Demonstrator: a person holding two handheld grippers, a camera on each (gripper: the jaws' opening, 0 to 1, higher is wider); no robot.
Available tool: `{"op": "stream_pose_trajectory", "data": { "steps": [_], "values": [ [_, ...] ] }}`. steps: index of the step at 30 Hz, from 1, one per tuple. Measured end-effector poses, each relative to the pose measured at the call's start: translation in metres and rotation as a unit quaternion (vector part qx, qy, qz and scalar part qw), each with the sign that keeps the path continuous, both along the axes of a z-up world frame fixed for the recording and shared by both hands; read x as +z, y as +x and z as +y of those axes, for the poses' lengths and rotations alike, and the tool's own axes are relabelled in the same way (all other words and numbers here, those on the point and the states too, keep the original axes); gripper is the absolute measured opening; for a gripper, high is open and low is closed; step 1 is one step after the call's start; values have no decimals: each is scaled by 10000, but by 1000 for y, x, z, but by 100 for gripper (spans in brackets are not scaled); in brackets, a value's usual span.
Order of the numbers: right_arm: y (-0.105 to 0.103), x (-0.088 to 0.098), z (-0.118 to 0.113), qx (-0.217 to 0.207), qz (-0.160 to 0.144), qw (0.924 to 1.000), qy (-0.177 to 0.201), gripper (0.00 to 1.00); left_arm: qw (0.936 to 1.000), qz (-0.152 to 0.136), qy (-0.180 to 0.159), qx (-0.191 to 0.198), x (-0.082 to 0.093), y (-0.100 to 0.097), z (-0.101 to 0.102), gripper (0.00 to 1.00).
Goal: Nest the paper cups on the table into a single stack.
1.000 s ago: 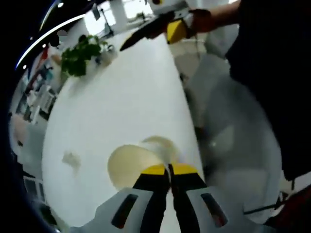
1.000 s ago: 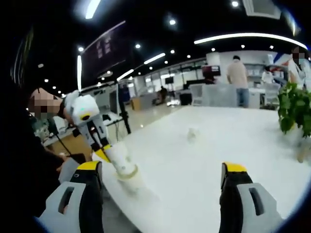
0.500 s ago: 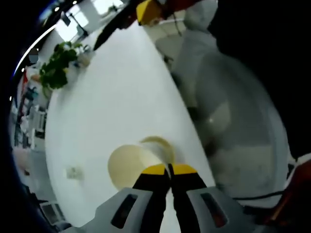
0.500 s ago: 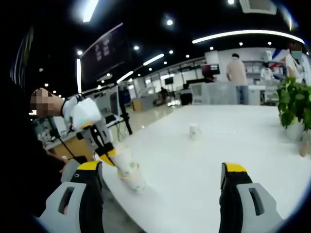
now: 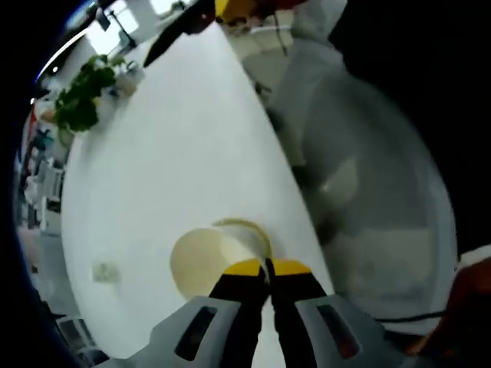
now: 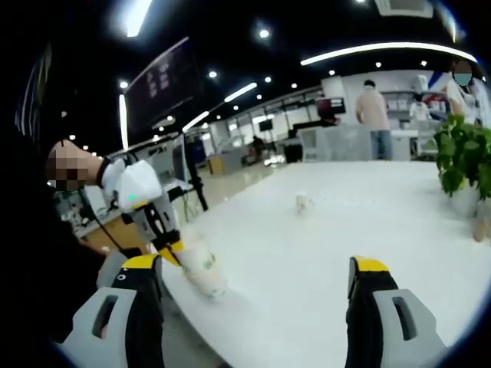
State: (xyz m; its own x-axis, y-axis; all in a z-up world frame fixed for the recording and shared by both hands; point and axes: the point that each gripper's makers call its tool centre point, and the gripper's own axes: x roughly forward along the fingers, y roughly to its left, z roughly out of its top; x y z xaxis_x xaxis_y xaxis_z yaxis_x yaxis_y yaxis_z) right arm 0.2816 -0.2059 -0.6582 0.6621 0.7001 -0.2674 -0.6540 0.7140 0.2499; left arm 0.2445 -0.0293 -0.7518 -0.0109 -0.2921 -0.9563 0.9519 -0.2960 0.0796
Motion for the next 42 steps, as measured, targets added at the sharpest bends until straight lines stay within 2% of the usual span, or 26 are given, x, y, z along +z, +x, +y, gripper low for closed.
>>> {"op": "stream_pose_trajectory", "data": {
  "steps": [5,8,16,19,24,27,31,34,36,39,42],
  "values": [
    [1,-4,-4,-14,47,10000,21,99,10000,81,17,23,-2,-1,-1,1],
    [1,-8,-5,-15,89,10000,8,98,9999,75,-86,117,-1,0,-4,5],
    [3,-7,-5,-4,101,9999,67,98,9994,188,-6,277,-3,-1,-2,11],
    [4,-7,-5,-5,100,9999,66,98,9999,56,-44,136,-4,0,-3,18],
    [3,-9,-5,19,142,9999,72,98,9996,103,-55,249,-4,-1,-1,18],
    [2,-11,-5,35,166,9998,34,99,9997,-7,-100,244,-2,0,-1,20],
    [2,-12,-2,77,191,9998,37,99,9986,0,-251,475,2,0,1,24],
    [3,-13,3,148,229,9996,20,99,9943,87,-543,910,9,1,1,27],
    [4,-12,7,200,225,9995,1,99,9934,-33,-648,941,12,3,4,27],
    [6,-11,12,252,229,9994,-19,99,9874,-20,-910,1298,13,6,6,31],
    [9,-10,16,296,232,9993,-11,99,9699,38,-1415,1981,21,12,6,38]
  ]
}}
